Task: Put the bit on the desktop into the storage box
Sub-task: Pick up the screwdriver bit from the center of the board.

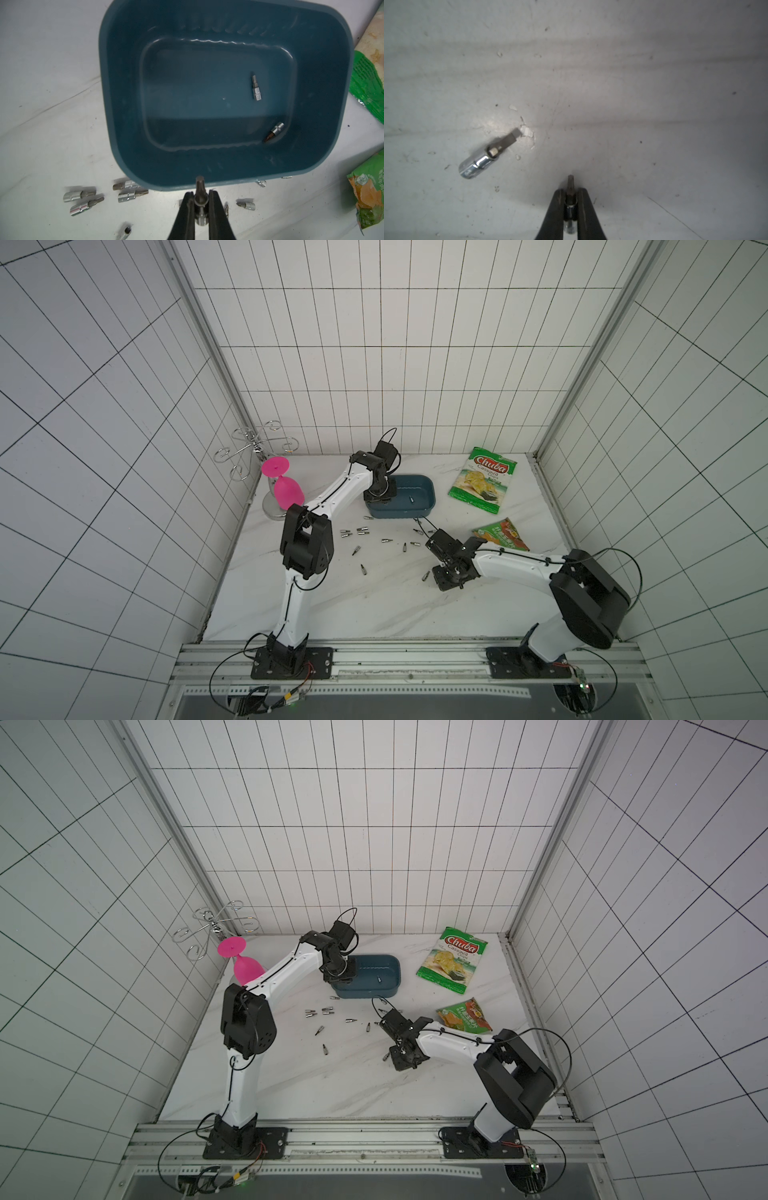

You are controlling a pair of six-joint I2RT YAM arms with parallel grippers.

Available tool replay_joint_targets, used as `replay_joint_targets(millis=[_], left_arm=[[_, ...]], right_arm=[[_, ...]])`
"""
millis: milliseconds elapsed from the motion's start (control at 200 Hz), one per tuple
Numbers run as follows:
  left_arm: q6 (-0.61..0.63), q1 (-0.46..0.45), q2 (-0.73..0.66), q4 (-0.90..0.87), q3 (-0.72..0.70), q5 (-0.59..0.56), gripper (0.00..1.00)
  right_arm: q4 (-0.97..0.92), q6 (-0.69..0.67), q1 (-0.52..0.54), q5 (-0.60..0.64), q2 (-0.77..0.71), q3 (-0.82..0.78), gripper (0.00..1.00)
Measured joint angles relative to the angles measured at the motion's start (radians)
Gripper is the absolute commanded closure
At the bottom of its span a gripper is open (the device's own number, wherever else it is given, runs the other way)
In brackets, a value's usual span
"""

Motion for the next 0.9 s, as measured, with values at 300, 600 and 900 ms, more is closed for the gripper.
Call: replay_joint_targets(millis=[300,600,900], left_arm=[[0.004,0.035,0.174,0.051,0.164,0.056,1.00],[-0.024,0.076,0.265,0.145,0.186,0.101,1.00],[-0.047,0.090,0.327,0.171,0.222,0.137,1.00]], right_arm=[[-0.032,0.011,0.000,-0.024,0.007,0.020,1.00],[-0.163,0.010,0.000,-0.019,-0.036,0.149,1.00],[-0.255,-0.024,-0.021,0.033,-0.084,0.348,1.00]])
